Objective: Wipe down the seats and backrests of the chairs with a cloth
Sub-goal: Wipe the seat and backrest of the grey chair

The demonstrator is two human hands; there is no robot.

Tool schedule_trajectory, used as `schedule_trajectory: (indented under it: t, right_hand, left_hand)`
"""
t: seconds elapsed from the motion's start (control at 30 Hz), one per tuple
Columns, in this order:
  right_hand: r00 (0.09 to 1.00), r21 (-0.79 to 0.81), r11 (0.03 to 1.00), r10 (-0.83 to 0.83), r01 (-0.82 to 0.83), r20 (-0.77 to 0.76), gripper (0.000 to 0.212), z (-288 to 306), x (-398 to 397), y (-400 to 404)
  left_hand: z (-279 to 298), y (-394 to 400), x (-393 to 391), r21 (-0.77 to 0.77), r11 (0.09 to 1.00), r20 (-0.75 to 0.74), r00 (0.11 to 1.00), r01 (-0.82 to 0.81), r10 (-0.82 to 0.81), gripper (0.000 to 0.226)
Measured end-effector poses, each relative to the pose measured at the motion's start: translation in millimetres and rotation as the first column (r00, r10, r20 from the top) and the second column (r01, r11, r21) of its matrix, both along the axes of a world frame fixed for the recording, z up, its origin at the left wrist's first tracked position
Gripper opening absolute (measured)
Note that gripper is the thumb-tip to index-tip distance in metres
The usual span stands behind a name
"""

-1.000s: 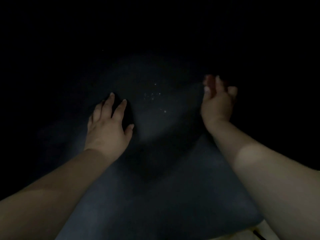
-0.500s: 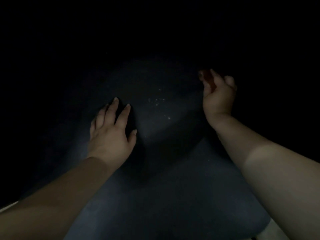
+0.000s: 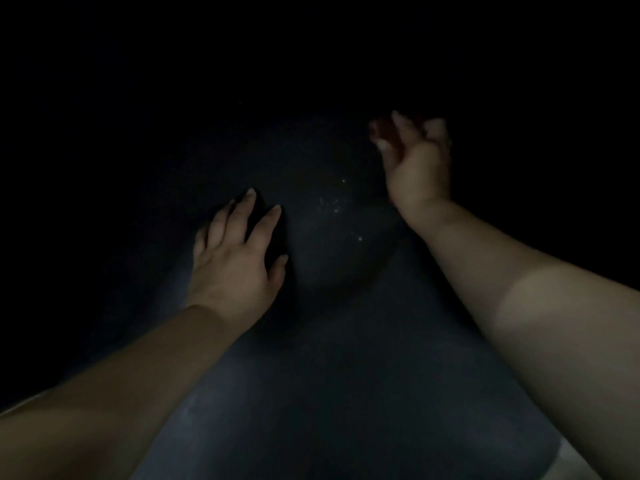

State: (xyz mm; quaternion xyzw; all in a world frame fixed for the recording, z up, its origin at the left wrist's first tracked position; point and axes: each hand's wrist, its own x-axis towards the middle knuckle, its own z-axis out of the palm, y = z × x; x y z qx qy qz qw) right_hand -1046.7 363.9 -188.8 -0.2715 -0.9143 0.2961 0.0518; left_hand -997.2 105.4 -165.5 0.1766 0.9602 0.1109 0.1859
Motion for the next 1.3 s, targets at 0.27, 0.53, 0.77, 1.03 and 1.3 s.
schedule_trajectory:
  t: [0.27, 0.53, 0.77, 1.03, 1.3]
  right_hand:
    - [0.858, 0.206, 0.834, 0.505, -0.512, 0.088, 0.051, 13.3, 86.5, -57.9]
    - [0.956, 0.154, 0.944, 0.279, -0.29, 0.09, 0.05, 4.1, 37.3, -74.4]
    - [0.804, 0.237, 0.768, 0.58, -0.594, 0.135, 0.047, 17.8, 126.3, -78.8]
    - [0.975, 0.227, 0.949, 0.201, -0.217, 0.095, 0.048, 2.6, 51.2, -84.6]
    - [0.847, 0.224, 0.817, 0.516, -0.531, 0.127, 0.056, 15.4, 163.2, -93.8]
  left_hand:
    - [0.9, -14.6, 3.1, 0.008, 0.996, -0.006, 0.996, -0.094, 0.094, 0.066]
    - [-3.3, -26.4, 4.9, 0.037, 0.993, -0.013, 0.993, -0.113, 0.113, 0.065]
    - [-1.6, -34.6, 11.5, 0.047, 0.991, -0.004, 0.992, -0.127, 0.127, 0.065]
    - [-2.7, -56.2, 19.0, 0.047, 0.983, -0.005, 0.984, -0.175, 0.176, 0.064]
    - [1.0, -55.4, 26.4, 0.047, 0.99, 0.021, 0.991, -0.134, 0.133, 0.065]
